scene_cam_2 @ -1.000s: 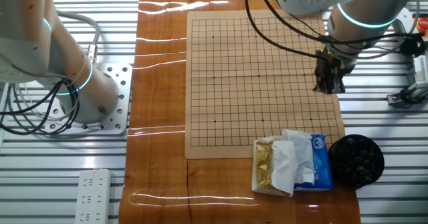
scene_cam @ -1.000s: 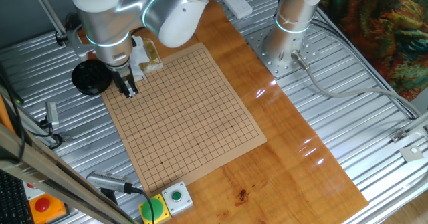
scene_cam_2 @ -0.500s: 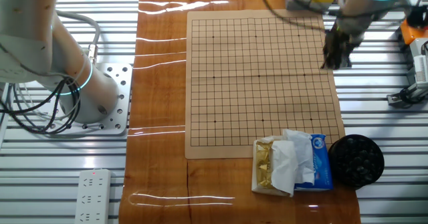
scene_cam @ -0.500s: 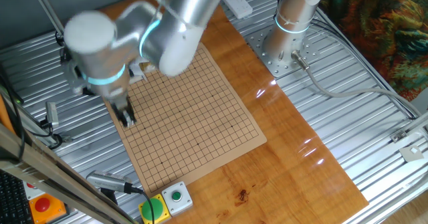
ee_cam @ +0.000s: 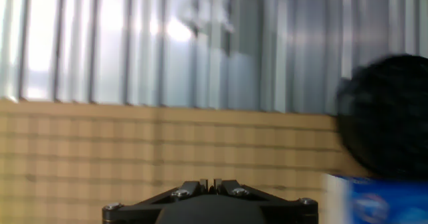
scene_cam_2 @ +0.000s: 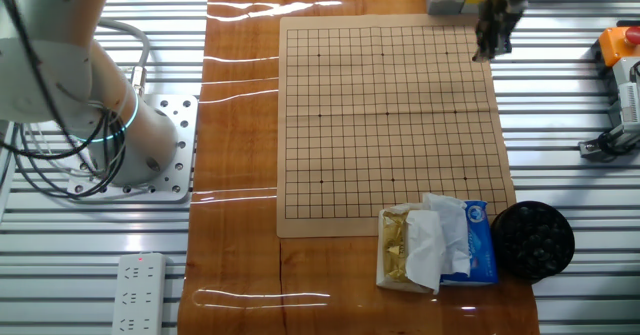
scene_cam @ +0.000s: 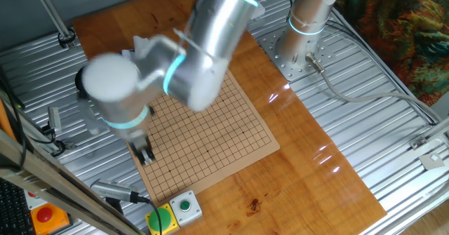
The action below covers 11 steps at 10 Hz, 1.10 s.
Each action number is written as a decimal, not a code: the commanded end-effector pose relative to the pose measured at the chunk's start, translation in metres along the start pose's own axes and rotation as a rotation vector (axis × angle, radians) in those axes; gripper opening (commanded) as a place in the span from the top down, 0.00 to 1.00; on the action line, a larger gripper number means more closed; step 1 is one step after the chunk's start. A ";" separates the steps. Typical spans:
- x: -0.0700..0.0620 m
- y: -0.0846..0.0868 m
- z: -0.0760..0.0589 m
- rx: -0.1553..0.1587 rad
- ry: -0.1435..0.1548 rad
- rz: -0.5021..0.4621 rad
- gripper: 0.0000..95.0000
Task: Play the first move as black on the 3-4 point in the upper right corner of the Go board
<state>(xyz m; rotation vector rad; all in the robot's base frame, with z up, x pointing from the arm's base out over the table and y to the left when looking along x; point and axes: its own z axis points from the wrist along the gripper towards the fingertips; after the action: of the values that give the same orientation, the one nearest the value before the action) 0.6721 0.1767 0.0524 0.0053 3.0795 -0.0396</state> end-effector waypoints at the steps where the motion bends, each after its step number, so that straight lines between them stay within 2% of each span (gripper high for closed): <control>1: 0.002 0.013 0.005 -0.003 -0.002 -0.002 1.00; 3: 0.007 0.019 0.012 -0.007 -0.010 -0.001 1.00; 5: 0.012 0.034 0.020 -0.016 -0.016 0.014 1.00; 7: 0.016 0.044 0.020 -0.033 -0.012 0.024 1.00; 11: 0.041 0.054 0.028 -0.055 -0.013 0.028 1.00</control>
<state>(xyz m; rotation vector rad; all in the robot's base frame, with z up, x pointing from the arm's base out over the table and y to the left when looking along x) 0.6305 0.2300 0.0188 0.0443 3.0573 0.0473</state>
